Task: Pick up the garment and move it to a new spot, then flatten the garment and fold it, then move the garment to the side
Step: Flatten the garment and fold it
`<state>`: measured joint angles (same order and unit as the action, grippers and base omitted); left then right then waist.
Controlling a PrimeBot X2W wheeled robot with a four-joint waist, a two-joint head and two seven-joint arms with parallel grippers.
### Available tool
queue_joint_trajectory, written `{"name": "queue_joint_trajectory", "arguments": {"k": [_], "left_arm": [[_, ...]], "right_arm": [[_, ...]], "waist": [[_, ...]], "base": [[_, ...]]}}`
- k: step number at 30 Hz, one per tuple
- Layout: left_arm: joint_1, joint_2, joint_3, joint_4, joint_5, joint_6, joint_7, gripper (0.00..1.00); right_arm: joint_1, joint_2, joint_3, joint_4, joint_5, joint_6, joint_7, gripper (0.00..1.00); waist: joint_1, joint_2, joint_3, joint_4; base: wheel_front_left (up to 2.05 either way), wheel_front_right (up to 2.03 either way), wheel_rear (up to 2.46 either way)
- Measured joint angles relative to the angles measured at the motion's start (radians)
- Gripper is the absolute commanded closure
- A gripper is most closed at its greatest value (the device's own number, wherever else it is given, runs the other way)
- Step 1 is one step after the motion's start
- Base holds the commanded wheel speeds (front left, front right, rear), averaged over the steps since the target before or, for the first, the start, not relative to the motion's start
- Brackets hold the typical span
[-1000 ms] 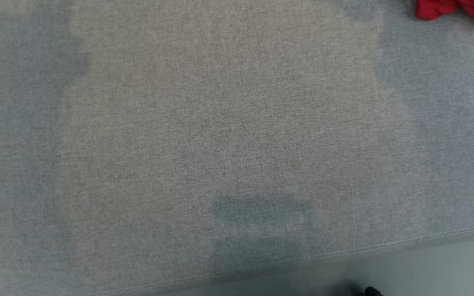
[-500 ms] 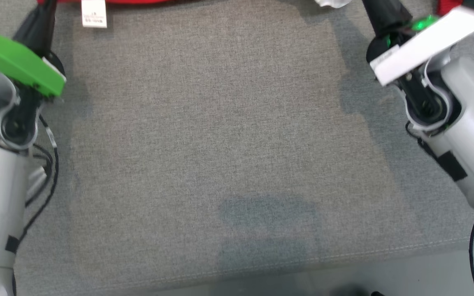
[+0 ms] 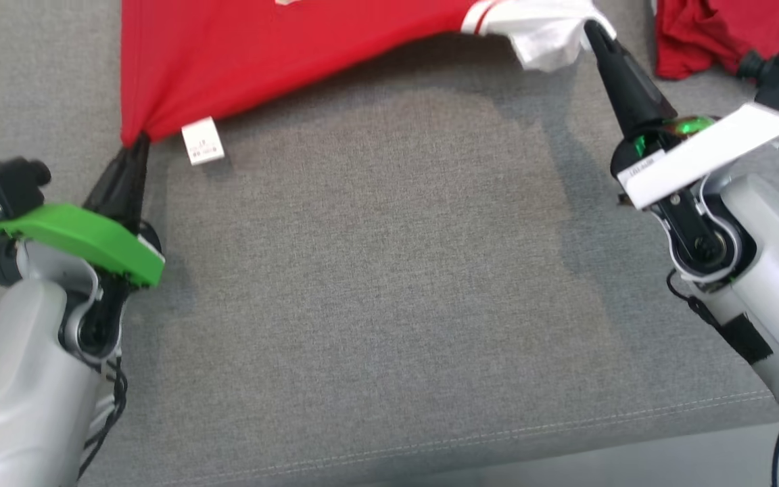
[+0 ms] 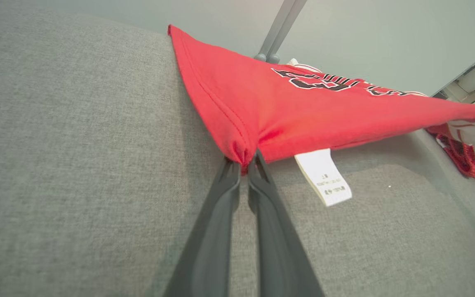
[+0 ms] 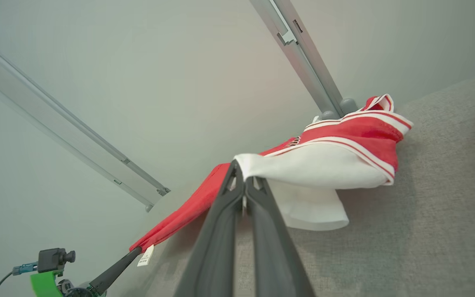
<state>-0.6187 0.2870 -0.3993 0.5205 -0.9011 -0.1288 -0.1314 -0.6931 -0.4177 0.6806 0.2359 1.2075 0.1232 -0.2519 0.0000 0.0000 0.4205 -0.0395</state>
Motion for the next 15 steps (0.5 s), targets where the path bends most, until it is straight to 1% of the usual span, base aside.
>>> {"name": "queue_joint_trajectory", "arguments": {"k": [4,7,10,15], "left_arm": [[0.069,0.018,-0.035,0.009,0.012,0.000,-0.027,1.00],[0.138,0.023,-0.063,0.020,0.020,0.000,-0.049,1.00],[0.184,0.024,-0.080,0.024,0.020,0.000,-0.061,1.00],[0.257,0.025,-0.090,0.044,0.026,0.000,-0.079,1.00]], "right_arm": [[0.073,-0.044,0.035,-0.020,0.004,0.000,0.000,1.00],[0.161,-0.090,0.083,-0.028,0.013,0.000,0.000,1.00],[0.221,-0.117,0.132,-0.036,0.027,0.000,0.004,1.00],[0.321,-0.145,0.212,-0.058,0.071,0.000,0.060,1.00]], "waist": [[-0.0001,0.0000,-0.053,-0.003],[0.0000,0.0000,-0.108,-0.004],[-0.0001,0.0000,-0.151,-0.005],[-0.0001,0.0000,-0.221,-0.004]], "base": [[0.00,0.00,0.00],[0.00,0.00,0.00],[0.00,0.00,0.00],[0.00,0.00,0.00]]}}
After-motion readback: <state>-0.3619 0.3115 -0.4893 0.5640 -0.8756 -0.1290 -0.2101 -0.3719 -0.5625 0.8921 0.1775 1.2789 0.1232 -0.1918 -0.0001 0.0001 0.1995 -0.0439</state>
